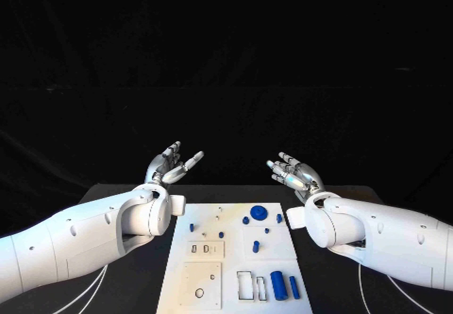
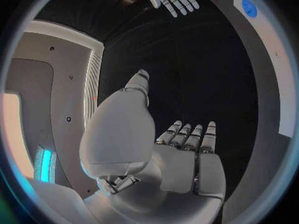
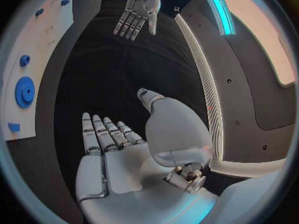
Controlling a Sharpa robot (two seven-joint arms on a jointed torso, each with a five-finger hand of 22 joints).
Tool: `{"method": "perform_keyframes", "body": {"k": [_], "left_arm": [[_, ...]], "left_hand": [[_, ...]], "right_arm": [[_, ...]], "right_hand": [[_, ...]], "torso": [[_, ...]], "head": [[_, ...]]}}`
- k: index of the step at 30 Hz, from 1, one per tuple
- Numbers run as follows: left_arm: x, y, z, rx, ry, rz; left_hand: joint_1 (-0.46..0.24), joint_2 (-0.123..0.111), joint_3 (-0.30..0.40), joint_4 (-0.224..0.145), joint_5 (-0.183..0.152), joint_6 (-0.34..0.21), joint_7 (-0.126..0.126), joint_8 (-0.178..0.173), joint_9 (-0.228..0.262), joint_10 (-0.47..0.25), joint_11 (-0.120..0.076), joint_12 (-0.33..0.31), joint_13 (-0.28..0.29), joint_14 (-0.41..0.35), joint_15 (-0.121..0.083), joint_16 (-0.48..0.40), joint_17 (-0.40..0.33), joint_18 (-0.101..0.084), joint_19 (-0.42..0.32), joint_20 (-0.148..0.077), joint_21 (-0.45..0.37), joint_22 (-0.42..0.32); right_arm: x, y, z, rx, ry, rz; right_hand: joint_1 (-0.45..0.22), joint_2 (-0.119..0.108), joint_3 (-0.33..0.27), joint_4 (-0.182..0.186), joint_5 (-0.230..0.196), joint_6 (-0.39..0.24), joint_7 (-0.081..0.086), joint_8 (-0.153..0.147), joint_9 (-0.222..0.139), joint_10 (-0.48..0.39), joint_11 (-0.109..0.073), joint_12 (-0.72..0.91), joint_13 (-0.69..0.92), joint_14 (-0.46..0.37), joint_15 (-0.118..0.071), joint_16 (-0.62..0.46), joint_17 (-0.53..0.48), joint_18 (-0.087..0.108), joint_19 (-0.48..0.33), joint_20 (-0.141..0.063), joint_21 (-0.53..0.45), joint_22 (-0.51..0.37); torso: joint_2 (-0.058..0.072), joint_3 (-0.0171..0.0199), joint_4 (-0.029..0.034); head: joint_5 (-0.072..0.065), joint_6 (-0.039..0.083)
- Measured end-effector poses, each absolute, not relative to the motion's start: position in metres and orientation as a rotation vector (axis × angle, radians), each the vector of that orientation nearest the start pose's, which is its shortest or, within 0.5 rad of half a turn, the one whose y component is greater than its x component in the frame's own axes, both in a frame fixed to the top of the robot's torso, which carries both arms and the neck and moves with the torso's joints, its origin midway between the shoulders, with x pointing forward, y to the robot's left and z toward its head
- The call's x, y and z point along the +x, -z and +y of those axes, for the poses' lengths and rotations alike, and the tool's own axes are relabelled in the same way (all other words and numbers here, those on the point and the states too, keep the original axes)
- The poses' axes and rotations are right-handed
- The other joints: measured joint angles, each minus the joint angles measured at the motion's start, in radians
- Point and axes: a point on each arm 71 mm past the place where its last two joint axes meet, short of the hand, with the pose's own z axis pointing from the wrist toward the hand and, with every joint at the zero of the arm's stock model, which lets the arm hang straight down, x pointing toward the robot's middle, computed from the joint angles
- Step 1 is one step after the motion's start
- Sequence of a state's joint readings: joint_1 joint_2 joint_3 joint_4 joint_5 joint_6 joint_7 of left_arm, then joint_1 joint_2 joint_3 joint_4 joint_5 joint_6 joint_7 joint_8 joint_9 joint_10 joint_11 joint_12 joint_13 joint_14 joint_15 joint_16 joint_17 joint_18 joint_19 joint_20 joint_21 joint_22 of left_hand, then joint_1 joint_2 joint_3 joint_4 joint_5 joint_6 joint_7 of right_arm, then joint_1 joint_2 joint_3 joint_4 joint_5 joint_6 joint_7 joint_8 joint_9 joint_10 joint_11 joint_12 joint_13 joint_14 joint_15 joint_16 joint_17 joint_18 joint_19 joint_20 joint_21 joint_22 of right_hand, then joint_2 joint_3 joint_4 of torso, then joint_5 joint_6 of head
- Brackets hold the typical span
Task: Assemble the parts on the task board
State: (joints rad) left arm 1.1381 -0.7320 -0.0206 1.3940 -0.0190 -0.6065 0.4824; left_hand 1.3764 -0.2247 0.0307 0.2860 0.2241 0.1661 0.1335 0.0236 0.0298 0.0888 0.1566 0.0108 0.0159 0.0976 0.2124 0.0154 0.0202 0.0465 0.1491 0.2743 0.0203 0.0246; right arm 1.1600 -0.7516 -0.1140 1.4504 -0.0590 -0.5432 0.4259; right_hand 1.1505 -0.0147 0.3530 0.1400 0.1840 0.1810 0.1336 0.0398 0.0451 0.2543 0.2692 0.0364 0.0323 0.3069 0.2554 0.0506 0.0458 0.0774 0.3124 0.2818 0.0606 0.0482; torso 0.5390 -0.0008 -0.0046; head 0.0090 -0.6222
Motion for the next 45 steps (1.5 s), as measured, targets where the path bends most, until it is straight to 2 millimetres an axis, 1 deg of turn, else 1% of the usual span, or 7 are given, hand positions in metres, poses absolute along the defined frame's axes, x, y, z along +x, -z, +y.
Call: {"method": "perform_keyframes", "body": {"k": [8,14,20,31,38,41,45], "left_arm": [[0.508,0.206,0.208,-1.129,1.310,1.247],[0.505,0.204,0.231,-1.120,1.312,1.252],[0.501,0.203,0.225,-1.098,1.354,1.284],[0.492,0.191,0.227,-1.040,1.398,1.328],[0.479,0.180,0.223,-1.001,1.446,1.366],[0.474,0.175,0.221,-0.990,1.468,1.380],[0.469,0.171,0.218,-0.979,1.490,1.394]], "left_hand": [[0.051,0.052,0.051,0.010,-0.005,0.147,0.009,0.051,0.032,0.165,0.047,0.041,0.019,0.195,0.027,0.070,0.044,0.038,0.169,0.014,0.075,0.037],[0.063,0.106,0.110,0.006,-0.018,0.422,0.032,0.155,0.092,0.531,0.051,0.125,0.046,0.561,-0.021,0.224,0.132,0.094,0.490,-0.004,0.231,0.104],[0.072,0.115,0.155,0.005,-0.023,0.579,0.058,0.215,0.123,0.747,0.034,0.157,0.051,0.744,-0.057,0.296,0.188,0.116,0.650,-0.025,0.311,0.132],[0.089,0.097,0.227,0.002,-0.027,0.687,0.085,0.249,0.138,0.940,0.006,0.163,0.052,0.893,-0.095,0.332,0.247,0.116,0.752,-0.053,0.361,0.140],[0.108,0.076,0.265,0.000,-0.031,0.717,0.076,0.255,0.142,0.998,-0.006,0.143,0.052,0.941,-0.111,0.339,0.277,0.128,0.789,-0.065,0.383,0.144],[0.103,0.072,0.265,0.000,-0.031,0.717,0.076,0.255,0.142,0.998,-0.006,0.139,0.052,0.941,-0.111,0.339,0.277,0.128,0.789,-0.065,0.383,0.144],[0.102,0.070,0.268,0.002,-0.031,0.717,0.076,0.255,0.142,0.998,-0.006,0.132,0.051,0.941,-0.111,0.339,0.280,0.128,0.790,-0.066,0.384,0.145]], "right_arm": [[0.493,0.226,-0.193,1.021,-1.372,1.535],[0.507,0.208,-0.216,0.712,-1.246,1.527],[0.506,0.202,-0.211,0.475,-1.178,1.541],[0.508,0.186,-0.207,0.189,-1.059,1.554],[0.505,0.183,-0.197,-0.038,-0.930,1.605],[0.503,0.184,-0.191,-0.125,-0.873,1.623],[0.501,0.185,-0.184,-0.215,-0.810,1.635]], "right_hand": [[0.117,-0.029,0.036,-0.078,0.000,0.264,0.019,0.087,0.059,0.351,-0.018,0.054,0.022,0.336,-0.032,0.085,0.049,0.046,0.240,0.005,0.085,0.036],[0.148,-0.055,0.071,-0.119,0.000,0.464,0.041,0.146,0.097,0.555,-0.042,0.065,0.029,0.501,-0.061,0.123,0.068,0.078,0.373,0.004,0.132,0.048],[0.161,-0.067,0.108,-0.142,-0.005,0.582,0.061,0.173,0.113,0.681,-0.064,0.065,0.030,0.609,-0.086,0.150,0.081,0.089,0.455,-0.006,0.168,0.056],[0.163,-0.102,0.161,-0.166,-0.008,0.704,0.087,0.208,0.129,0.840,-0.106,0.052,0.034,0.766,-0.137,0.201,0.124,0.093,0.568,-0.050,0.242,0.082],[0.151,-0.135,0.146,-0.178,0.006,0.752,0.062,0.215,0.142,0.917,-0.143,0.040,0.038,0.944,-0.193,0.309,0.221,0.093,0.690,-0.108,0.368,0.149],[0.126,-0.170,0.117,-0.164,0.016,0.780,0.042,0.215,0.149,0.955,-0.170,0.031,0.043,1.110,-0.239,0.496,0.400,0.093,0.807,-0.163,0.530,0.247],[0.119,-0.177,0.116,-0.155,0.027,0.784,0.037,0.209,0.155,0.958,-0.173,0.031,0.047,1.154,-0.250,0.733,0.617,0.093,0.853,-0.178,0.634,0.323]], "torso": [[0.000,0.0000,-0.0001],[0.014,-0.0019,0.0035],[0.026,-0.0032,0.0066],[0.056,-0.0051,0.0088],[0.087,-0.0076,0.0154],[0.101,-0.0089,0.0203],[0.120,-0.0113,0.0267]], "head": [[0.000,0.000],[-0.007,-0.014],[-0.012,-0.020],[-0.017,-0.024],[-0.025,-0.026],[-0.030,-0.026],[-0.034,-0.023]]}}
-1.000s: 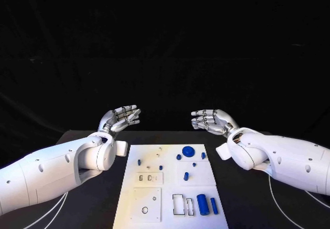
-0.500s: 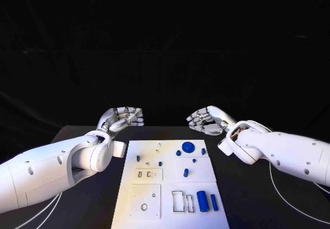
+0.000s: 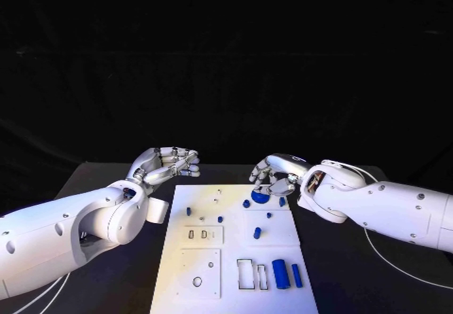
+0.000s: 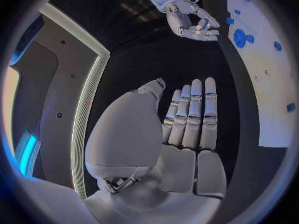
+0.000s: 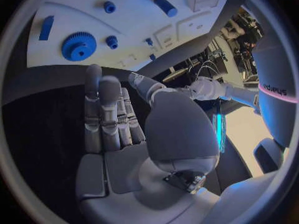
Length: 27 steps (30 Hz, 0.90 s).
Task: Assemble the parts on the task board
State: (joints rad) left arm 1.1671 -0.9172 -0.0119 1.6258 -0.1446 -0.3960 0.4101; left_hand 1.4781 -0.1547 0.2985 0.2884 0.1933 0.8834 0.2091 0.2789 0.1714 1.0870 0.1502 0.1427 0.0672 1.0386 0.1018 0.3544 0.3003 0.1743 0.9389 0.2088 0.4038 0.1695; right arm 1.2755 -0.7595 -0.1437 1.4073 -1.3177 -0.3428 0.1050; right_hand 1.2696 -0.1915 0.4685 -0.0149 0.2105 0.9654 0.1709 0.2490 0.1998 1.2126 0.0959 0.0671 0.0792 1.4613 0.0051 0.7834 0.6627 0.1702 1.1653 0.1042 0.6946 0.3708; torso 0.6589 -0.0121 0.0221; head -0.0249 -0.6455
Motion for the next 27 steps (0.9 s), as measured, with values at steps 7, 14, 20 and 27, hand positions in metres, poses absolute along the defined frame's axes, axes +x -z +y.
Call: {"method": "perform_keyframes", "body": {"k": [7,14,20,27], "left_arm": [[0.463,0.166,0.212,-0.965,1.523,1.413],[0.460,0.164,0.209,-0.959,1.538,1.423],[0.458,0.162,0.208,-0.957,1.545,1.427],[0.458,0.162,0.208,-0.956,1.549,1.428]], "left_hand": [[-0.004,-0.004,0.001,-0.002,0.000,0.000,0.000,0.000,0.000,0.000,0.000,-0.005,0.000,0.000,0.000,0.000,0.003,0.000,0.010,-0.003,0.008,0.003],[-0.004,-0.004,0.003,-0.003,0.000,0.000,0.000,0.000,0.000,0.000,0.000,-0.009,0.000,0.000,0.000,-0.004,0.005,-0.001,0.013,0.000,0.012,0.004],[-0.004,-0.004,0.005,0.000,0.000,0.000,0.000,0.000,0.000,0.000,0.000,-0.012,0.000,0.000,0.000,-0.004,0.007,-0.001,0.017,-0.003,0.015,0.005],[-0.004,-0.004,0.005,0.000,0.000,0.000,0.000,0.000,0.000,0.000,0.000,-0.013,0.000,0.000,0.000,-0.004,0.008,-0.001,0.017,-0.003,0.016,0.005]], "right_arm": [[0.502,0.188,-0.171,-0.339,-0.713,1.635],[0.503,0.191,-0.162,-0.415,-0.648,1.632],[0.503,0.195,-0.158,-0.454,-0.611,1.639],[0.503,0.198,-0.157,-0.478,-0.584,1.649]], "right_hand": [[-0.001,-0.020,0.009,0.022,0.004,0.000,0.000,-0.010,0.014,-0.045,0.009,0.000,0.006,0.004,0.004,0.503,0.502,-0.043,0.124,0.010,0.404,0.493],[0.004,-0.025,0.003,0.028,0.004,0.000,0.000,-0.015,0.020,-0.071,0.011,0.000,0.008,0.003,0.011,0.582,0.578,-0.063,0.157,0.016,0.514,0.638],[0.004,-0.025,0.003,0.028,0.004,0.000,0.000,-0.015,0.023,-0.072,0.011,0.000,0.011,0.003,0.011,0.592,0.588,-0.063,0.164,0.016,0.539,0.674],[0.004,-0.025,0.001,0.030,0.004,0.003,-0.003,-0.015,0.026,-0.072,0.011,0.000,0.013,0.003,0.011,0.609,0.606,-0.063,0.178,0.016,0.561,0.710]], "torso": [[0.029,-0.0053,0.0088],[0.050,-0.0114,0.0155],[0.062,-0.0157,0.0187],[0.068,-0.0190,0.0210]], "head": [[-0.009,0.005],[-0.018,0.008],[-0.021,0.007],[-0.023,0.003]]}}
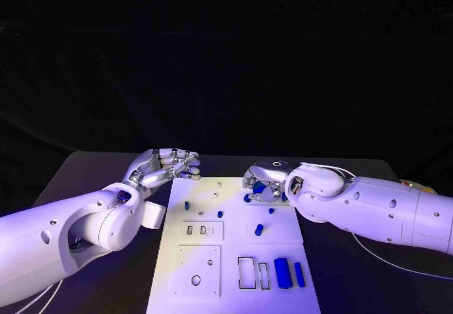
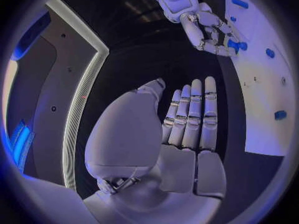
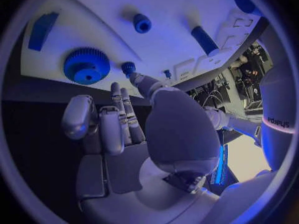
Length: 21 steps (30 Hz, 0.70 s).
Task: Assemble the parts on the task board
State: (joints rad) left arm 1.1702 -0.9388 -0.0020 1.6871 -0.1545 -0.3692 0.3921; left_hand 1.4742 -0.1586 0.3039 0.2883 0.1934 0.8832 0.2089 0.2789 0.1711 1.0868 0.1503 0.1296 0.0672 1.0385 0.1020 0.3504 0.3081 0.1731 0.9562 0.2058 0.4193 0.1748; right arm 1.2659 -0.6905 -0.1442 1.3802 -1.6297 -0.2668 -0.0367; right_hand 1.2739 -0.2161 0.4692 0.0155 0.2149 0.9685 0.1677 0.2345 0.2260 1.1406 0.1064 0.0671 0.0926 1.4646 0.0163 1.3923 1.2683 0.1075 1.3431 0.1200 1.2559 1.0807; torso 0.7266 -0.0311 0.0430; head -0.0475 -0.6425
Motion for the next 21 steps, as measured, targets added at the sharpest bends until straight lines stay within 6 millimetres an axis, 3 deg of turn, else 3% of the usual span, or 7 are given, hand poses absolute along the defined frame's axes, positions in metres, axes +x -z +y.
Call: {"method": "perform_keyframes", "body": {"k": [5,8,21], "left_arm": [[0.4576,0.1613,0.2078,-0.955,1.551,1.429],[0.4576,0.1611,0.2080,-0.955,1.551,1.429],[0.4578,0.1611,0.2080,-0.956,1.552,1.430]], "left_hand": [[0.000,0.000,0.000,0.000,0.000,0.000,0.000,0.000,0.000,0.000,0.000,0.000,0.000,0.000,0.000,0.000,0.001,0.000,0.000,0.000,0.000,0.000],[0.000,0.000,0.000,0.000,0.000,0.000,0.000,0.000,0.000,0.000,0.000,0.000,0.000,0.000,0.000,0.000,0.001,-0.001,0.000,0.000,0.000,0.000],[0.000,0.000,0.003,-0.003,0.000,0.000,0.000,0.000,0.000,0.000,0.000,-0.005,0.000,0.000,0.000,0.000,0.002,-0.002,0.000,0.000,0.000,0.001]], "right_arm": [[0.5027,0.1996,-0.1561,-0.491,-0.574,1.658],[0.5024,0.2005,-0.1552,-0.497,-0.571,1.663],[0.5015,0.2073,-0.1524,-0.508,-0.567,1.684]], "right_hand": [[0.000,0.000,0.000,0.000,0.000,0.000,0.000,0.000,0.003,0.000,0.000,0.000,0.002,0.000,0.000,0.006,0.007,-0.002,0.009,0.002,0.022,0.028],[0.000,0.000,0.003,0.003,0.000,0.003,-0.003,0.000,0.004,0.000,0.000,0.000,0.003,0.000,0.000,0.010,0.008,-0.015,0.013,-0.002,0.031,0.038],[0.011,0.011,0.011,0.011,0.000,0.012,-0.011,0.009,0.013,0.019,-0.010,0.000,0.011,0.000,0.000,0.022,0.019,-0.015,0.029,0.000,0.067,0.094]], "torso": [[0.003,0.0000,-0.0003],[0.005,0.0000,-0.0010],[0.010,-0.0012,-0.0011]], "head": [[0.004,-0.001],[0.005,0.001],[0.007,-0.001]]}}
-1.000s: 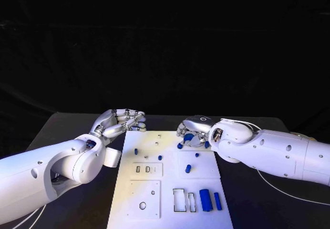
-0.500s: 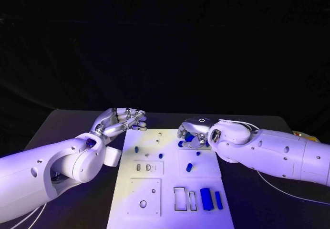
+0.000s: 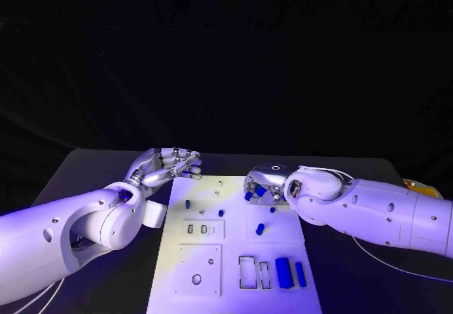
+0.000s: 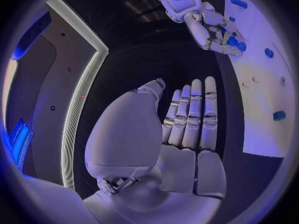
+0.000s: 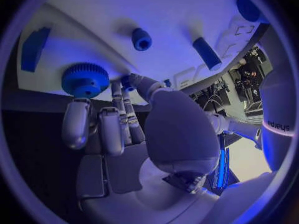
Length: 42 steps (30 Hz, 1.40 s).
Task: Assemble the parts on the task board
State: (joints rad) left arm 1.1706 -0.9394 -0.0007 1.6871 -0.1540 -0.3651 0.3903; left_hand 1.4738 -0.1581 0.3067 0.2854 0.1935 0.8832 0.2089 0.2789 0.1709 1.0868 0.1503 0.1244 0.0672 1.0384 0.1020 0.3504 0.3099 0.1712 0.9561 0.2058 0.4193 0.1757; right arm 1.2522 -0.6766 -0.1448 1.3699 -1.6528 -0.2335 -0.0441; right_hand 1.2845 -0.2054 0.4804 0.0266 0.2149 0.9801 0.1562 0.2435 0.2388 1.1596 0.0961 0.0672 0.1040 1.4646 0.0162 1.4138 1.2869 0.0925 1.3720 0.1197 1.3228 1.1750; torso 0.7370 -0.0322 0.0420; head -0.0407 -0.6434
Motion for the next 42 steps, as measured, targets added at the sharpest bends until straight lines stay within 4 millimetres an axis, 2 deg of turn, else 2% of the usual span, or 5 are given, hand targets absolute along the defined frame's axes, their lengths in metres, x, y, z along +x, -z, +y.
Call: {"method": "perform_keyframes", "body": {"k": [7,12,16,22,42], "left_arm": [[0.458,0.161,0.208,-0.957,1.551,1.432],[0.458,0.161,0.208,-0.958,1.550,1.433],[0.458,0.162,0.209,-0.959,1.548,1.434],[0.459,0.162,0.210,-0.963,1.544,1.435],[0.461,0.163,0.211,-0.977,1.537,1.440]], "left_hand": [[0.000,0.000,0.000,0.000,0.000,0.000,0.000,0.000,0.000,0.000,0.000,0.000,0.000,0.000,0.000,0.000,0.000,0.000,0.000,0.000,0.000,0.000],[0.000,0.000,0.003,0.003,0.000,0.000,0.000,0.000,0.000,0.000,0.000,0.000,0.000,0.000,0.000,0.000,0.001,0.000,0.000,0.000,0.000,0.000],[0.000,0.000,0.003,0.003,0.000,0.000,0.000,0.000,0.000,0.000,0.000,0.000,0.000,0.000,0.000,0.000,0.002,0.000,0.000,0.000,0.004,0.001],[0.000,0.000,0.003,0.003,0.000,0.000,0.000,-0.001,0.000,0.000,0.000,-0.004,0.000,0.000,0.000,0.000,0.002,-0.001,0.000,0.000,0.004,0.001],[0.000,0.000,0.005,0.000,0.000,-0.004,0.004,-0.004,0.000,-0.004,0.004,-0.004,0.000,0.000,0.000,-0.004,0.004,-0.001,0.000,0.000,0.004,0.002]], "right_arm": [[0.501,0.207,-0.151,-0.508,-0.571,1.679],[0.501,0.208,-0.151,-0.500,-0.573,1.668],[0.501,0.206,-0.153,-0.481,-0.570,1.645],[0.498,0.201,-0.153,-0.444,-0.581,1.593],[0.512,0.190,-0.115,-0.332,-0.614,1.465]], "right_hand": [[0.005,0.006,0.017,0.008,0.000,0.017,-0.006,0.013,0.009,0.025,-0.007,0.004,0.005,0.000,0.000,0.010,0.008,0.000,0.006,-0.006,0.019,0.025],[0.016,0.039,0.045,0.010,-0.036,0.039,-0.014,0.031,0.021,0.049,-0.016,0.004,0.011,0.002,-0.009,0.021,0.015,0.000,0.011,-0.011,0.031,0.041],[0.020,0.049,0.067,0.014,-0.049,0.048,-0.019,0.051,0.029,0.067,-0.022,0.009,0.016,0.002,-0.010,0.027,0.017,-0.012,0.011,-0.011,0.038,0.054],[0.025,0.065,0.081,0.007,-0.053,0.048,-0.020,0.051,0.029,0.082,-0.029,0.009,0.022,0.002,-0.017,0.027,0.018,-0.015,0.014,-0.014,0.042,0.062],[0.020,0.070,0.086,0.008,-0.057,0.044,-0.024,0.051,0.029,0.085,-0.032,0.008,0.023,0.002,-0.017,0.031,0.018,-0.015,0.014,-0.014,0.042,0.064]], "torso": [[0.001,-0.0007,0.0001],[0.001,-0.0013,-0.0004],[0.001,-0.0019,-0.0006],[0.001,-0.0025,-0.0007],[0.005,-0.0030,0.0024]], "head": [[0.002,-0.003],[0.003,-0.008],[0.004,-0.010],[0.006,-0.007],[0.008,0.011]]}}
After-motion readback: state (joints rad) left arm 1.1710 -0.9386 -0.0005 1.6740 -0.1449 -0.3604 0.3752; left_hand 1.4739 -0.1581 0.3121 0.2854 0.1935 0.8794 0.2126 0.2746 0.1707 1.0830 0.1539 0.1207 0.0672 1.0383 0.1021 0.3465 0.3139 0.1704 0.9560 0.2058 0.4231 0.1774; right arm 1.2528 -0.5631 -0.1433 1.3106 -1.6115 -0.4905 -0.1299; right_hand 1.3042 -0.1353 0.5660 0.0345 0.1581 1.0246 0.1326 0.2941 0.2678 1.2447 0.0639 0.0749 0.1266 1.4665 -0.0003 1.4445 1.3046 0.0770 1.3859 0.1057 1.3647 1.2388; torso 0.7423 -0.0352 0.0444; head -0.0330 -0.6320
